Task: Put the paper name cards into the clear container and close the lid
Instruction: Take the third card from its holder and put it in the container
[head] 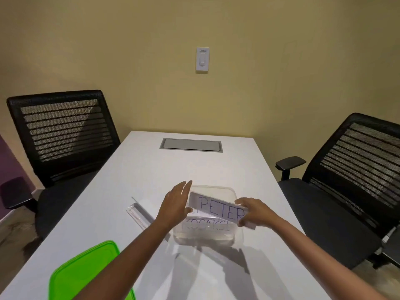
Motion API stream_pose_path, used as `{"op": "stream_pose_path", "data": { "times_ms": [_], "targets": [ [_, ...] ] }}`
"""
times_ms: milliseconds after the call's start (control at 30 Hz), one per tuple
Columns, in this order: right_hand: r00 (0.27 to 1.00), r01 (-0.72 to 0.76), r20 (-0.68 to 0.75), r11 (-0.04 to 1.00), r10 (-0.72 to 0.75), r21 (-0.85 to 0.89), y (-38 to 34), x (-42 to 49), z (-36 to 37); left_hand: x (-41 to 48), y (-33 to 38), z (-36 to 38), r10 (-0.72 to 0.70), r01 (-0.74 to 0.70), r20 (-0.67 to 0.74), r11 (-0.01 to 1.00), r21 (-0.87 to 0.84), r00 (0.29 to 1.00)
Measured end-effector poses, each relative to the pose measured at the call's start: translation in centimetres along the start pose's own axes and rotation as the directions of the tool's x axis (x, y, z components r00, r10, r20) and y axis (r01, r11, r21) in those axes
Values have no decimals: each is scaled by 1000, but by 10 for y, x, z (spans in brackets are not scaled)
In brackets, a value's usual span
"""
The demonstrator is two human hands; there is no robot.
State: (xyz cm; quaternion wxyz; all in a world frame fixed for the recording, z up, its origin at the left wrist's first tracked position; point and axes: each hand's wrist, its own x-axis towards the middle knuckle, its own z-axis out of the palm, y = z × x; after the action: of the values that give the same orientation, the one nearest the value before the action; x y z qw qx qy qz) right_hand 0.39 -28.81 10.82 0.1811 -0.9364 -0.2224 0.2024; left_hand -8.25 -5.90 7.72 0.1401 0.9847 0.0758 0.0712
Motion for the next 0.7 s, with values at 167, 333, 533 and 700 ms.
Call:
{"op": "stream_pose_path", "data": {
  "times_ms": [167, 333, 533, 700],
  "targets": [
    [997, 72, 27, 993, -70, -96, -4, 28, -9, 28, -8, 0, 89, -119, 228, 985, 122, 970],
    [991, 130, 54, 988, -125, -88, -1, 49, -12, 48, -18, 8, 7, -24, 350, 999, 43, 937],
    [977, 198, 112, 970, -183, -139, 4, 69, -6, 65, -30, 14, -72, 29, 444, 994, 103, 893],
    [961, 226, 218, 933, -168, -279, 1, 89, 12, 75, -35, 31, -80, -79, 477, 949, 305, 875]
  ]
}}
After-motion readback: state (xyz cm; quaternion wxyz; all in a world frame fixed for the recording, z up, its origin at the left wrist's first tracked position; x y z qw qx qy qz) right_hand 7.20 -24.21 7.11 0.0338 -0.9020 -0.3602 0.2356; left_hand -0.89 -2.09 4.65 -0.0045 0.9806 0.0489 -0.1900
